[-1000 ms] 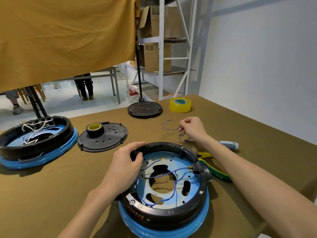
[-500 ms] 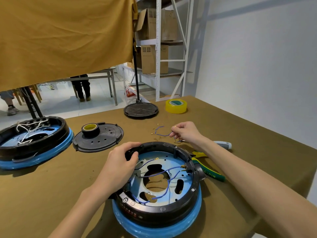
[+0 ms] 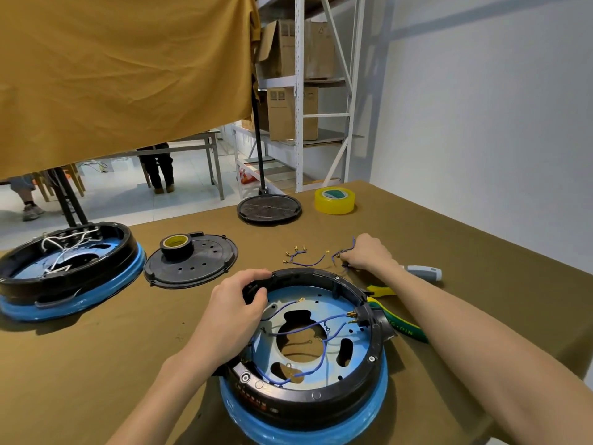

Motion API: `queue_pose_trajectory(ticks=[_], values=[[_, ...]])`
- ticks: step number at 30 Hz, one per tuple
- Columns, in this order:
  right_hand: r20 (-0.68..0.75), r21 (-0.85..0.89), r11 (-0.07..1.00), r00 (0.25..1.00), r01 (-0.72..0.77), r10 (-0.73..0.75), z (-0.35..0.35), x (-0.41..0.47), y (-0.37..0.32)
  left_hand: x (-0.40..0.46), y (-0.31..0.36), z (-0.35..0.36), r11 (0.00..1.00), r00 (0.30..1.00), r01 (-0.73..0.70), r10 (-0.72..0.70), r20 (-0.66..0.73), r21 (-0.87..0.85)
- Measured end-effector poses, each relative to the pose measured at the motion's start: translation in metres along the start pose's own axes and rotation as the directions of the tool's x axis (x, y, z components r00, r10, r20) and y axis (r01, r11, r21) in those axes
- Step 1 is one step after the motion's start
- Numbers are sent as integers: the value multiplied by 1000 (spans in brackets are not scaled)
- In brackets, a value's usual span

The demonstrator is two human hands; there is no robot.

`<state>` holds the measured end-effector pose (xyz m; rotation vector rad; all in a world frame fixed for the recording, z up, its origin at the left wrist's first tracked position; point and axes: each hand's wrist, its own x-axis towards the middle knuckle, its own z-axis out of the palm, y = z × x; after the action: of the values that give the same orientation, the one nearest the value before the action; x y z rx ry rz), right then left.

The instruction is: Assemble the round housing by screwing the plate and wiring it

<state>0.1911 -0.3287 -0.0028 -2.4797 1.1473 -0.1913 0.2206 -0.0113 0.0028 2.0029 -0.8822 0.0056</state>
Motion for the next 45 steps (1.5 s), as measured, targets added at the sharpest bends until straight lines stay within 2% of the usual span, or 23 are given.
queue_pose_trajectory(ticks=[4,6,8,12,16,20,23,26,28,32,37,39,45], values=[[-14,202,976,997,77,-75,3,5,-6,0,-1,-1,1000,1000,-1,1,-5,5],[-93,335,930,987,152,-128,-3,0,-7,0,0,-1,1000,1000,-8,8,-8,5],[-170,476,850,972,227,-164,-14,-9,-10,0,0,0,1000,1000,-9,9,-8,4],[-197,719,629,955,295,-223,-46,-33,-15,1,-1,-1,1000,1000,-9,9,-8,0],[-133,878,451,987,162,-96,-71,-51,-8,1,0,-1,1000,1000,2,-2,1,-27],[117,937,342,988,-77,-98,-73,-68,-7,1,0,-1,1000,1000,-1,1,8,-12],[293,918,331,937,-220,-190,-67,-82,-13,0,-1,-2,1000,1000,-2,2,16,-4],[381,897,352,871,-267,-309,-57,-102,-20,0,0,-1,1000,1000,6,-6,17,-12],[397,893,380,821,-241,-411,-52,-117,-24,1,2,-1,1000,1000,12,-11,15,-16],[390,870,483,737,-99,-552,-45,-144,-30,-2,1,-2,1000,1000,11,-11,12,-23],[425,890,422,644,-171,-635,-40,-164,-31,-1,-1,-2,999,1000,11,-10,17,-35],[404,899,410,654,-154,-640,-35,-168,-31,0,-1,-2,999,1000,7,-6,18,-41],[293,890,454,709,42,-641,-27,-173,-35,-5,1,-4,987,999,40,-42,-5,-154]])
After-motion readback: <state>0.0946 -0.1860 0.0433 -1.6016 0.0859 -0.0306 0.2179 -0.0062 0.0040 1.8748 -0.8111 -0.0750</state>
